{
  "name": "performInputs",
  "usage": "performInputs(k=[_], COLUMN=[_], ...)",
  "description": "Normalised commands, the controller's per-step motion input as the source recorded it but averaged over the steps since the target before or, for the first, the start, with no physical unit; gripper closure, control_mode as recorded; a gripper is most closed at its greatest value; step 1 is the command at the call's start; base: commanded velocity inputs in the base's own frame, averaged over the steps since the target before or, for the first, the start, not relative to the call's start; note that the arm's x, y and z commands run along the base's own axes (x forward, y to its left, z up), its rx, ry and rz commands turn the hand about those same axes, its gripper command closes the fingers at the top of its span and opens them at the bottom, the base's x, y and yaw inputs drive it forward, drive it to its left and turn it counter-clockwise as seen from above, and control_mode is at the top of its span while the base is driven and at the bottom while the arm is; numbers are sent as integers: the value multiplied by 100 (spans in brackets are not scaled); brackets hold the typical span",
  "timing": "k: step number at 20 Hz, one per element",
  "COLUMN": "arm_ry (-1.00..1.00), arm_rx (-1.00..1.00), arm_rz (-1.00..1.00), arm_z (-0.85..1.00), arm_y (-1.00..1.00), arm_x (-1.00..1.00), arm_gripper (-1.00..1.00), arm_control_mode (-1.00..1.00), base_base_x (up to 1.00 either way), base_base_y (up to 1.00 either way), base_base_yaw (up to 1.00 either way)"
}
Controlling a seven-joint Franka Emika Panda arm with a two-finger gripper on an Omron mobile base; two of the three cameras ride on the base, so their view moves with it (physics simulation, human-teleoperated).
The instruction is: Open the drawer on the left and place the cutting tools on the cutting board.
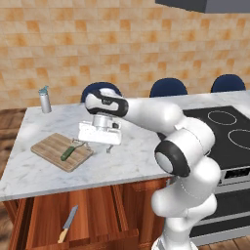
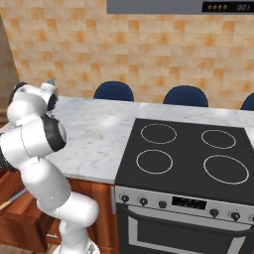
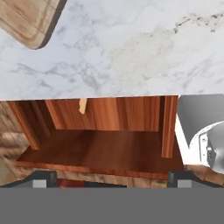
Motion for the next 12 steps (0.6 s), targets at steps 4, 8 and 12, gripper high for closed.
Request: performInputs(k=[4,8,12], arm_ry=[0,0,3], arm_rx=[0,0,0], arm_rz=[15,12,11], arm_z=[-38,-35,-42], arm_y=[0,3,1], arm_x=[-96,-100,-79], arm_gripper=[-100,-100,-100], arm_control_mode=[-100,-100,-100], base_base_x=[0,0,0], base_base_y=[0,0,0], base_base_yaw=[0,0,0])
